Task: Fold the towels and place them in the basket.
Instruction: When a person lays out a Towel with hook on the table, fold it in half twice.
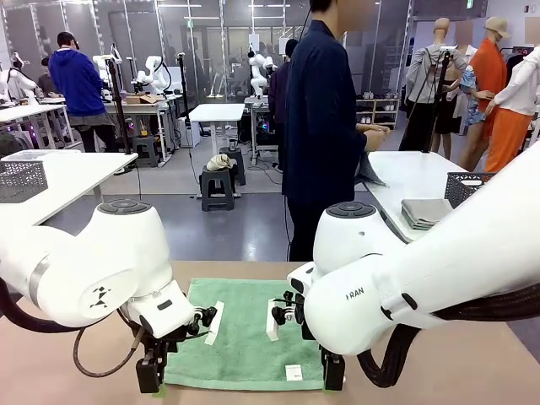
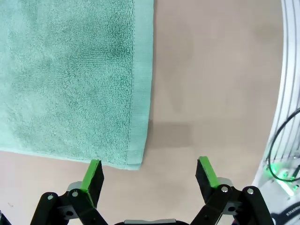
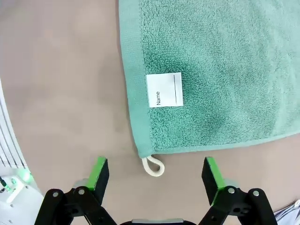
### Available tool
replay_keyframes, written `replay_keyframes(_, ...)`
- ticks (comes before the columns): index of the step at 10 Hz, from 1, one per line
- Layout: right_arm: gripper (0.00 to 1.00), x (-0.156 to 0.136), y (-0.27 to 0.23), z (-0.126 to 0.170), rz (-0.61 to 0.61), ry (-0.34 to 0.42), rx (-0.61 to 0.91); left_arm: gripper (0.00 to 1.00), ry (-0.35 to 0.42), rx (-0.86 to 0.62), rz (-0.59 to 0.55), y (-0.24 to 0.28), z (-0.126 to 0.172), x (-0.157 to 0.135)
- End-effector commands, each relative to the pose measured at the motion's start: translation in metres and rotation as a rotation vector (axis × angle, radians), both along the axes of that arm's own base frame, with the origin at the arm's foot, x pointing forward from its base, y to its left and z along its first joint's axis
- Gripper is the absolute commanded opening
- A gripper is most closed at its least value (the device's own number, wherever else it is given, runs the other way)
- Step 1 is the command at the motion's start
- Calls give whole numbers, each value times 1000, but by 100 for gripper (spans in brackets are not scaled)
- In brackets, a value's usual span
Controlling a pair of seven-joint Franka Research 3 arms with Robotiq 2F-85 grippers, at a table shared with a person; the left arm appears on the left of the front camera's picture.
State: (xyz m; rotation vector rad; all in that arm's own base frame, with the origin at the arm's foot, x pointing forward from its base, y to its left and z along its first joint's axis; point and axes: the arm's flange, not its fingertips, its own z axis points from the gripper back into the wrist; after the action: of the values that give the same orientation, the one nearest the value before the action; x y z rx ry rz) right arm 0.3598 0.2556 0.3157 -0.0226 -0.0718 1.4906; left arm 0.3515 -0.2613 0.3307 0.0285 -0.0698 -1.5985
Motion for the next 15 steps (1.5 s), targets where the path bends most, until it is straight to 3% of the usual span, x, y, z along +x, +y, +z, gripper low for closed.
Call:
replay_keyframes(1, 100, 1, -1, 1, -1, -9, -4, 100, 2, 1, 0, 0, -1, 0)
replay_keyframes(6, 100, 2, 7, 1, 3, 18, -25, 100, -8, -18, 1, 0, -4, 2)
replay_keyframes(15, 100, 11, 15, -28, -38, 69, -46, 100, 15, -26, -53, 3, -31, 16)
